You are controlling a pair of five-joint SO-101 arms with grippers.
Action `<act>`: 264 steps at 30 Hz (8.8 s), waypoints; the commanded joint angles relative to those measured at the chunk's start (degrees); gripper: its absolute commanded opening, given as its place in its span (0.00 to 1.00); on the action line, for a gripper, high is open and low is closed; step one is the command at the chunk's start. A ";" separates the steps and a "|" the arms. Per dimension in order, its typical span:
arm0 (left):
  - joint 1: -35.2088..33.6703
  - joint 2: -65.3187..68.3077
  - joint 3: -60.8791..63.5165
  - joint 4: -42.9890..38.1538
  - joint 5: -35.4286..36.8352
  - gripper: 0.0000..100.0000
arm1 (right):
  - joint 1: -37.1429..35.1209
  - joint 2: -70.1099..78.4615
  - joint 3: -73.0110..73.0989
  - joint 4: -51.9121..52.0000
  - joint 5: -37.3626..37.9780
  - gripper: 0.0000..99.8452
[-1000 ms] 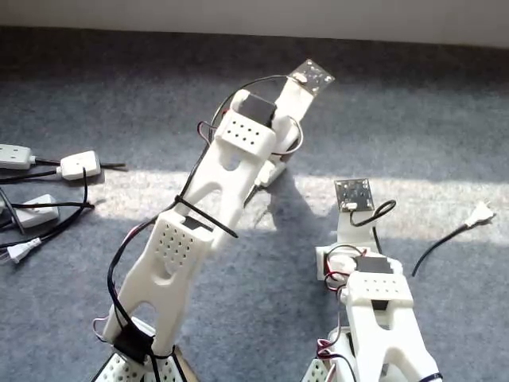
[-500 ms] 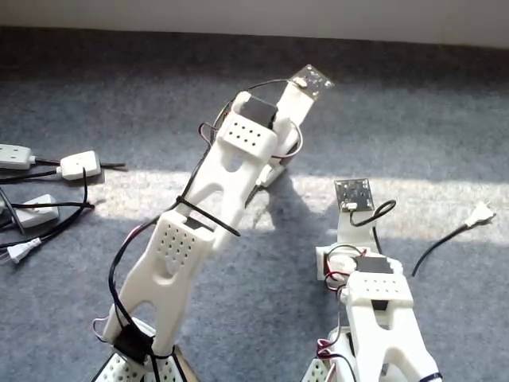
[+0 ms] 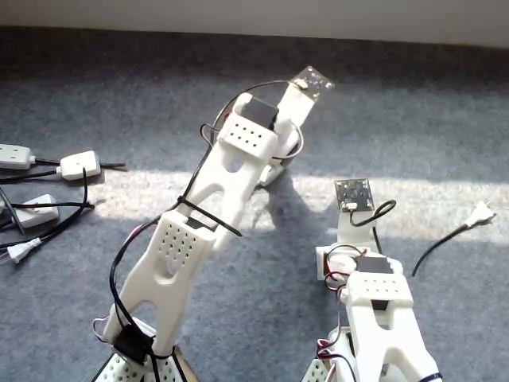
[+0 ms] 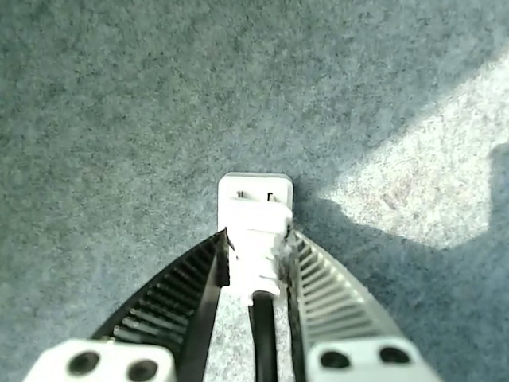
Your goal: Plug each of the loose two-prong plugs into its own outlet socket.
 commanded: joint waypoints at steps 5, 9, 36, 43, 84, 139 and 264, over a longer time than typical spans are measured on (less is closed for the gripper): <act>-0.40 0.13 -0.66 5.36 0.70 0.01 | -0.48 -0.57 -0.22 -0.92 -0.62 0.01; -0.57 0.40 -0.57 5.27 3.25 0.01 | -0.48 -0.57 -0.22 -0.92 -0.62 0.01; -0.40 -0.22 -10.15 4.48 0.53 0.01 | -0.48 -1.01 -0.22 -0.92 -0.62 0.01; 2.42 -2.24 -28.00 11.16 6.86 0.01 | 1.89 -1.10 -0.66 -6.73 -0.70 0.01; 28.70 -17.71 -30.02 5.10 10.73 0.01 | 40.04 -1.01 -42.42 -10.86 -31.30 0.01; 21.76 -36.53 -27.30 11.16 6.42 0.01 | 9.45 -2.86 -39.34 -6.46 -23.38 0.01; 14.02 -31.34 -29.14 10.81 6.33 0.01 | 22.29 -7.25 -50.68 -5.58 -24.35 0.01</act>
